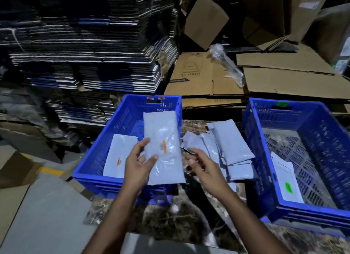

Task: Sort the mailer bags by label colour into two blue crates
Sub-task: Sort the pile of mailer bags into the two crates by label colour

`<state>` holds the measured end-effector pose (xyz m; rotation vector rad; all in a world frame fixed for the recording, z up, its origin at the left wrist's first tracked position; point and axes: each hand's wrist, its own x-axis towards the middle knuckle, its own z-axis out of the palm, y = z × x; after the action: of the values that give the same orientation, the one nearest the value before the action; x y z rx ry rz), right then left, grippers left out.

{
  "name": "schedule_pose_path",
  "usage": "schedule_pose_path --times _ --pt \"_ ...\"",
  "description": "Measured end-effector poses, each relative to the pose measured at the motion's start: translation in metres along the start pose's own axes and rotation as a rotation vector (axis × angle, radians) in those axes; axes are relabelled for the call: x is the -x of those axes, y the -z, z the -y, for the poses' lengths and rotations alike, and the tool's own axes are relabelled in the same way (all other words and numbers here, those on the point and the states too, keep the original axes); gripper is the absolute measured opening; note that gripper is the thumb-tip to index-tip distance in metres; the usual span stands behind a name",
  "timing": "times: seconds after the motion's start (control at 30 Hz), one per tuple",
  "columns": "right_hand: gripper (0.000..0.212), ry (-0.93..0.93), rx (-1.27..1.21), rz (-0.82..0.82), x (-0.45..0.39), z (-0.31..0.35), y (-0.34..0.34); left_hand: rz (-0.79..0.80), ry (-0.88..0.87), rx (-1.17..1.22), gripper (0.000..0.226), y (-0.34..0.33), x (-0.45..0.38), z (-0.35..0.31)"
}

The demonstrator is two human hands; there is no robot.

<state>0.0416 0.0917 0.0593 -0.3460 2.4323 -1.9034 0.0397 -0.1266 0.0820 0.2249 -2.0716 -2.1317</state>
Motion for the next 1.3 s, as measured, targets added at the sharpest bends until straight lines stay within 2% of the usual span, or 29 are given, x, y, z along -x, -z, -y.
schedule_pose_path --times 0.03,0.13,0.2,0.37,0.53,0.63,0.73,0.8,0.87,0.93,1.0,1.13,1.2,1.3 --pt "0.036 0.009 0.114 0.012 -0.006 -0.004 -0.013 -0.025 -0.009 -0.056 0.047 0.015 -0.008 0.001" --pt "0.054 0.023 0.441 0.11 -0.019 -0.009 -0.051 -0.056 -0.03 -0.309 0.05 0.056 -0.038 0.01" --pt "0.062 0.003 0.56 0.195 -0.021 -0.012 -0.075 -0.051 0.01 -0.433 0.051 0.072 -0.061 0.017" --pt "0.065 -0.001 0.59 0.196 -0.019 -0.02 -0.099 -0.038 0.119 -0.542 0.052 0.085 -0.107 0.047" --pt "0.066 0.014 0.588 0.204 -0.019 -0.025 -0.095 0.183 0.341 -0.851 0.062 0.094 -0.129 0.079" --pt "0.068 0.028 0.591 0.209 -0.021 -0.026 -0.094 0.101 0.173 -0.928 0.048 0.071 -0.124 0.067" --pt "0.062 0.06 0.508 0.105 -0.028 -0.03 -0.08 0.079 -0.079 -0.752 0.034 0.029 -0.099 0.047" --pt "0.048 0.072 0.452 -0.048 -0.036 -0.042 -0.06 0.13 -0.243 -0.674 0.03 -0.004 -0.079 0.038" --pt "0.042 0.004 0.522 -0.172 -0.046 -0.063 -0.032 0.25 -0.35 -0.659 0.033 -0.035 -0.061 0.038" --pt "0.042 -0.13 0.706 -0.27 -0.056 -0.085 0.002 0.354 -0.391 -0.734 0.042 -0.057 -0.052 0.046" --pt "0.04 -0.244 0.935 -0.335 -0.064 -0.103 0.035 0.36 -0.435 -0.893 0.05 -0.066 -0.052 0.061" --pt "0.05 -0.501 1.184 -0.248 -0.072 -0.12 0.074 0.362 -0.484 -1.075 0.056 -0.062 -0.053 0.072" --pt "0.044 -0.543 1.251 -0.213 -0.074 -0.123 0.081 0.366 -0.501 -1.142 0.056 -0.064 -0.053 0.073" --pt "0.033 -0.478 1.217 -0.257 -0.071 -0.119 0.083 0.349 -0.492 -1.195 0.054 -0.066 -0.054 0.075"
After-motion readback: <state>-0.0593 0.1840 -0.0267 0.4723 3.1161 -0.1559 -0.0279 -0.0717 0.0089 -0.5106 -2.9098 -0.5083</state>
